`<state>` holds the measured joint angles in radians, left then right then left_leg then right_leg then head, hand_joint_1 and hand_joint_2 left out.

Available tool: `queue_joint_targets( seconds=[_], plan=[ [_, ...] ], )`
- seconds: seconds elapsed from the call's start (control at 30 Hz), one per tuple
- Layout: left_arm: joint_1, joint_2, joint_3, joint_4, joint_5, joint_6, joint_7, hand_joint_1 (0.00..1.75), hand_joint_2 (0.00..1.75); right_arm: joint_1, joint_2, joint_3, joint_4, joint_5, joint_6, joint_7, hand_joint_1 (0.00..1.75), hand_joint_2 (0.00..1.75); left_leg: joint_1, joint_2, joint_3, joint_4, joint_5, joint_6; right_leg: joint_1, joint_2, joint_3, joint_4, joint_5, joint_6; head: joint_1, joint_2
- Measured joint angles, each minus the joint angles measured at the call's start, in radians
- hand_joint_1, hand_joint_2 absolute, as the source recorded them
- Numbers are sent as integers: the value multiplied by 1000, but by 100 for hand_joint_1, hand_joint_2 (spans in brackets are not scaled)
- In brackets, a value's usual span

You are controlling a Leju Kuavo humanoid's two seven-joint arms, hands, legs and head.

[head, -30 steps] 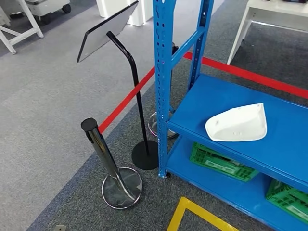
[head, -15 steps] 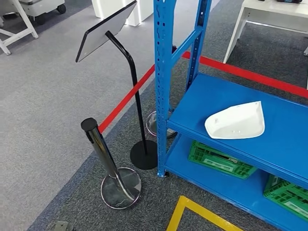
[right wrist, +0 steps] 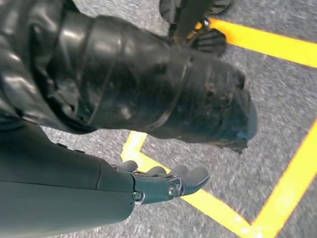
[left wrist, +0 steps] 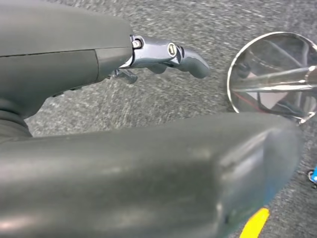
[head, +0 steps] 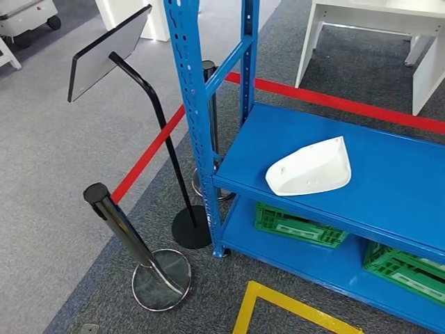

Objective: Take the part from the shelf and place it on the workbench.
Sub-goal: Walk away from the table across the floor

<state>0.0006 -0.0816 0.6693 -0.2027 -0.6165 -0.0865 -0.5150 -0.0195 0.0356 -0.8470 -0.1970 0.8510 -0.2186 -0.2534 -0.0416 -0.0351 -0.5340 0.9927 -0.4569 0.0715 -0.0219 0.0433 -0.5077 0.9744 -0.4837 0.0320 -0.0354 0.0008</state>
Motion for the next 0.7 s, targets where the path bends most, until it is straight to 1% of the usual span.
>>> queue_joint_targets(
  seconds=[0.03,0.07,0.1,0.13,0.17,0.2,0.23,0.27,0.3,0.33,0.37,0.4,0.43,0.47,0.5,0.53,0.57,0.6,0.63,0.67,0.7],
  plan=[
    [-1,3,1,0,-1,0,0,0,0,-1,2,0,0,0,0,0,0,0,-4,-6,6,-21,6,8,-3,6,-3,-2,2,4,0,0],
    [-2,4,1,0,-2,0,0,0,0,-2,3,-1,0,1,0,0,0,0,-5,-4,7,-28,6,13,-5,12,-4,-6,5,9,-2,0],
    [-3,5,3,0,-2,0,0,0,0,0,3,-2,0,2,0,0,0,0,-4,-1,13,-45,13,17,-6,14,-6,-8,6,13,-2,0],
    [-5,4,4,0,-3,0,0,0,0,2,2,-2,0,2,1,0,0,0,-2,4,22,-63,22,19,-5,9,-11,-3,1,15,-2,0],
    [-6,3,6,0,-3,0,0,0,0,3,2,-3,0,3,1,0,0,0,1,10,31,-81,30,21,-2,0,-23,19,-15,16,0,0],
    [-6,1,7,0,-3,0,0,0,0,3,2,-4,0,4,1,0,0,0,4,18,37,-95,37,21,1,-11,-46,62,-42,17,3,0],
    [-5,-1,8,0,-4,-1,0,0,0,1,1,-6,0,4,1,0,0,0,3,26,37,-96,38,21,3,-22,-78,124,-75,18,5,0],
    [-5,-3,8,0,-4,-1,0,0,0,0,1,-7,0,5,1,0,0,0,3,33,34,-94,37,22,3,-28,-113,192,-107,21,7,0],
    [-4,-5,9,0,-5,-1,0,0,0,1,1,-8,0,5,1,0,0,0,2,40,31,-90,36,21,3,-31,-140,246,-125,26,8,0],
    [-4,-6,9,0,-6,-1,0,0,0,3,1,-9,0,6,1,0,0,0,3,46,29,-86,33,19,1,-34,-152,268,-124,31,8,0],
    [-4,-8,10,0,-6,-2,0,0,0,5,0,-9,0,6,1,0,0,0,6,52,25,-79,30,15,0,-38,-143,251,-104,36,8,0],
    [-4,-8,10,0,-6,-2,0,0,0,6,-2,-10,0,6,1,0,0,0,9,56,21,-68,25,9,-3,-44,-114,195,-70,42,9,0],
    [-4,-9,11,0,-6,-2,0,0,0,6,-3,-10,0,7,1,0,0,0,11,61,17,-55,19,0,-6,-55,-78,124,-41,49,12,0],
    [-5,-7,12,0,-6,-3,0,0,0,5,-3,-11,0,7,1,0,0,0,11,64,11,-39,10,-8,-10,-62,-48,66,-20,50,15,0],
    [-5,-5,14,0,-6,-2,0,0,0,4,-2,-11,0,7,1,0,0,0,10,67,7,-26,0,-14,-13,-67,-29,30,-11,46,16,0],
    [-6,-3,14,0,-6,-2,0,0,0,3,0,-12,0,8,1,0,0,0,7,68,4,-16,-8,-19,-13,-69,-25,21,-13,38,16,0],
    [-6,-2,15,0,-6,-2,0,0,0,3,1,-13,0,8,1,0,0,0,7,69,2,-9,-14,-22,-12,-63,-27,26,-13,27,15,0],
    [-6,-2,15,0,-6,-2,0,0,0,3,1,-13,-1,8,1,0,0,0,9,69,1,-3,-18,-25,-12,-60,-30,32,-15,19,12,0],
    [-6,-3,15,0,-6,-3,0,0,0,4,1,-14,-1,8,1,0,0,0,11,67,-1,7,-27,-31,-11,-58,-32,34,-14,13,10,0],
    [-6,-3,15,0,-6,-3,0,0,0,4,0,-15,-1,8,1,0,0,0,16,62,-10,31,-47,-37,-10,-56,-33,35,-13,8,9,0],
    [-5,-3,16,0,-6,-3,0,0,0,3,0,-16,-1,8,1,0,0,0,21,57,-27,76,-79,-44,-9,-53,-33,36,-10,4,7,0]
  ],
)
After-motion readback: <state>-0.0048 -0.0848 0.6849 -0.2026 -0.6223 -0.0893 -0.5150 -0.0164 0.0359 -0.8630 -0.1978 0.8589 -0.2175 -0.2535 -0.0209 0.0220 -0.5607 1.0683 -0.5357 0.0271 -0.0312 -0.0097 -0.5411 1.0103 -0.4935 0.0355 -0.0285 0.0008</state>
